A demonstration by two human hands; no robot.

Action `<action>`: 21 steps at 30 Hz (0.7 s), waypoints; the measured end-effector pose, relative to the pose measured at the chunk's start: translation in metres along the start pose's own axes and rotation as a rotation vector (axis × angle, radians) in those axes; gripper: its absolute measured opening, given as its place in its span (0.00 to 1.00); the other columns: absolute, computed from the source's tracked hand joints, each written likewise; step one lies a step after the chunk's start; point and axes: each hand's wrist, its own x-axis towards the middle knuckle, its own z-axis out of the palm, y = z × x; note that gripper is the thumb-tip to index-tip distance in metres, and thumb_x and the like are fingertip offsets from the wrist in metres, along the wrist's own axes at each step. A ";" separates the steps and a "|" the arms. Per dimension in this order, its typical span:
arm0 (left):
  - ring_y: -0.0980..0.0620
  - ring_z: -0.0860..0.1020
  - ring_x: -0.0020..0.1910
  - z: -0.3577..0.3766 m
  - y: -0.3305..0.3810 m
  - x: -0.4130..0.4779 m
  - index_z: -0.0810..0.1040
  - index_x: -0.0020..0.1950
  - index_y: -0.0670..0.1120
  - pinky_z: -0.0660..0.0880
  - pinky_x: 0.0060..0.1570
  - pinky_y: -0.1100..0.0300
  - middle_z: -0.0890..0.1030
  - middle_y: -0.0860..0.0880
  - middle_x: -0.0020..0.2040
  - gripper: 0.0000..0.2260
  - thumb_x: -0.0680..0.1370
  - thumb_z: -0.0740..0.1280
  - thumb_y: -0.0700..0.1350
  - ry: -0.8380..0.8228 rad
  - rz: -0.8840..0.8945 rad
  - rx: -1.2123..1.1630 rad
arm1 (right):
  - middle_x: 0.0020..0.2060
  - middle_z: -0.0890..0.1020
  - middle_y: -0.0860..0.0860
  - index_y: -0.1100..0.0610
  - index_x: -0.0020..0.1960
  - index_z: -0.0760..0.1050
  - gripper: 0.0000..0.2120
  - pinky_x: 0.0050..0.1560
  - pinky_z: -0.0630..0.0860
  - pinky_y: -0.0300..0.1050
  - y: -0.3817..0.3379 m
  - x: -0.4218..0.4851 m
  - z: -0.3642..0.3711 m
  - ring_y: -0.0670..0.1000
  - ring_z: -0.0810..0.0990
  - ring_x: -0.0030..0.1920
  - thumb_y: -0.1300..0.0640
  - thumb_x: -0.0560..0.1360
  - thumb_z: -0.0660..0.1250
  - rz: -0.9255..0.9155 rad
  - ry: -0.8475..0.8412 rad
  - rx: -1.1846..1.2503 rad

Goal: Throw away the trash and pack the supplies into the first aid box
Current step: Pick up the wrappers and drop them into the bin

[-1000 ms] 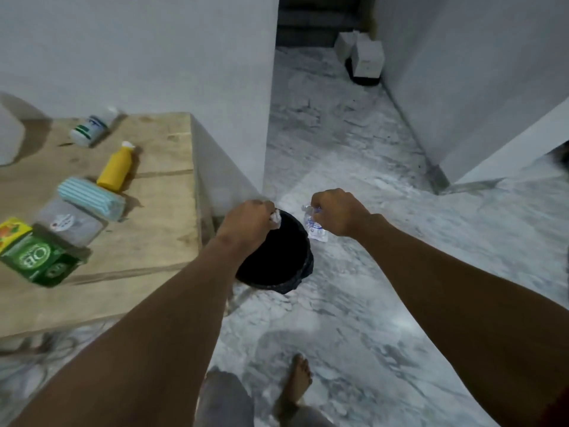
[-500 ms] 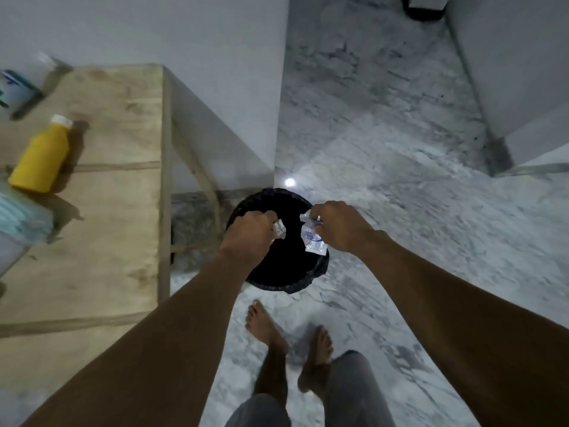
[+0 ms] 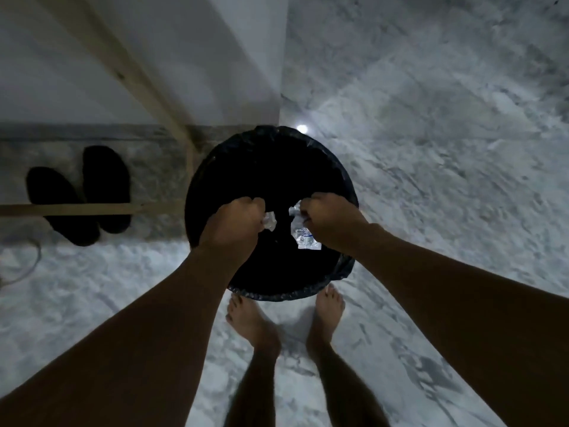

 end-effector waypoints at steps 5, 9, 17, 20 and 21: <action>0.35 0.77 0.52 0.043 -0.023 0.027 0.75 0.60 0.41 0.72 0.45 0.46 0.77 0.40 0.52 0.10 0.80 0.64 0.41 -0.044 -0.009 0.033 | 0.53 0.77 0.61 0.63 0.58 0.76 0.09 0.47 0.74 0.52 0.016 0.037 0.043 0.63 0.77 0.53 0.64 0.79 0.64 -0.031 -0.059 -0.001; 0.38 0.73 0.64 0.062 -0.033 0.038 0.68 0.73 0.43 0.71 0.58 0.47 0.73 0.40 0.66 0.25 0.78 0.70 0.44 -0.077 -0.015 0.023 | 0.62 0.75 0.59 0.62 0.65 0.73 0.17 0.54 0.75 0.53 0.018 0.046 0.059 0.62 0.75 0.60 0.57 0.79 0.63 -0.018 -0.049 -0.014; 0.37 0.59 0.75 0.040 -0.017 0.014 0.57 0.79 0.40 0.56 0.72 0.40 0.61 0.36 0.76 0.36 0.78 0.68 0.53 0.091 0.018 0.193 | 0.77 0.58 0.62 0.62 0.80 0.51 0.36 0.75 0.59 0.59 0.003 0.012 0.026 0.64 0.56 0.77 0.49 0.81 0.63 -0.019 0.000 -0.052; 0.33 0.65 0.72 0.010 0.007 -0.017 0.62 0.77 0.37 0.61 0.68 0.35 0.65 0.32 0.73 0.37 0.75 0.71 0.54 0.179 -0.032 0.215 | 0.78 0.55 0.63 0.63 0.80 0.50 0.38 0.76 0.57 0.61 -0.015 -0.019 -0.003 0.65 0.54 0.78 0.45 0.81 0.62 0.036 0.072 -0.042; 0.34 0.63 0.74 -0.004 0.017 -0.029 0.61 0.77 0.38 0.60 0.69 0.35 0.64 0.33 0.74 0.37 0.75 0.70 0.54 0.177 -0.053 0.215 | 0.79 0.52 0.61 0.61 0.81 0.47 0.37 0.77 0.54 0.59 -0.021 -0.032 -0.016 0.63 0.51 0.79 0.44 0.82 0.59 0.053 0.054 -0.029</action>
